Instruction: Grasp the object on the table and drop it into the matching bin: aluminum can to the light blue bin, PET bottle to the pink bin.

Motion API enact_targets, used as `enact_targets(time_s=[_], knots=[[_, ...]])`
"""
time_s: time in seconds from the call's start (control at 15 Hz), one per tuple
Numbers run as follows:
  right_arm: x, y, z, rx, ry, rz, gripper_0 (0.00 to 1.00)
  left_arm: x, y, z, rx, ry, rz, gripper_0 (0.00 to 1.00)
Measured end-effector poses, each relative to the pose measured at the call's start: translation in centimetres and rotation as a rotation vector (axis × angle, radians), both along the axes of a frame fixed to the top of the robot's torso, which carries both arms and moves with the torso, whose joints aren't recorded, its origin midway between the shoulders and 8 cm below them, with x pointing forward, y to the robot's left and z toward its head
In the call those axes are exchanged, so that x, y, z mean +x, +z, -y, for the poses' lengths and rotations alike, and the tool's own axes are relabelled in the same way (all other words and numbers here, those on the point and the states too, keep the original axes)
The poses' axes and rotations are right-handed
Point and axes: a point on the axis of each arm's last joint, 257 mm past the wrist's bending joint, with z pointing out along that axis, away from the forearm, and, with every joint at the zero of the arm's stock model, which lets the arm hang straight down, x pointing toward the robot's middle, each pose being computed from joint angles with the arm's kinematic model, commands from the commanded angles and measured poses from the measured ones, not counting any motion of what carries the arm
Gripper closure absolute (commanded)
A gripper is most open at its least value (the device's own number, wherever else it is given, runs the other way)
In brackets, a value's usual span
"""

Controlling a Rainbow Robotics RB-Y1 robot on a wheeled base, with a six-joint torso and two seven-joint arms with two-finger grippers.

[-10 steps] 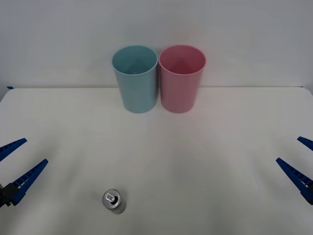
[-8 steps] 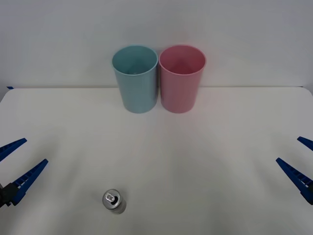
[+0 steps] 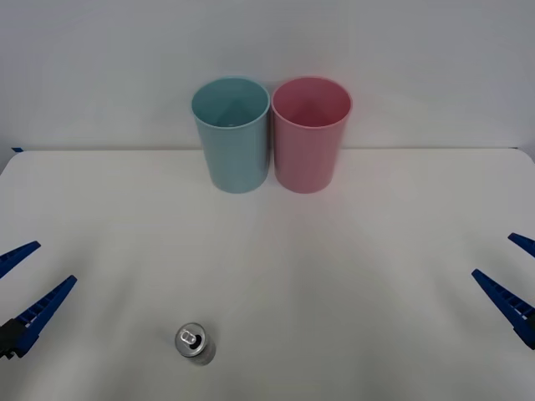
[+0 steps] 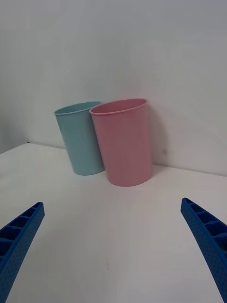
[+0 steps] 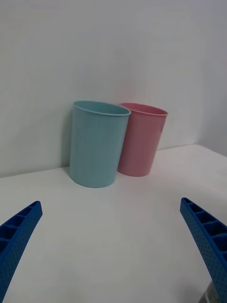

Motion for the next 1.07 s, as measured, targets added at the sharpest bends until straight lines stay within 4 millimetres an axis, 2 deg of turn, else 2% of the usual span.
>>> enact_targets(time_s=[0.33,0.67,1.07], knots=[[0.0,0.0,0.0,0.0,0.0,0.0,0.0,-1.3,-0.8,-1.6,0.084,-0.012,-0.045,0.0],[0.0,0.0,0.0,0.0,0.0,0.0,0.0,-3.4,-2.0,-3.0,0.152,-0.037,-0.088,0.0],[0.0,0.0,0.0,0.0,0.0,0.0,0.0,-6.2,-5.8,-3.7,0.251,-0.128,-0.081,0.0]])
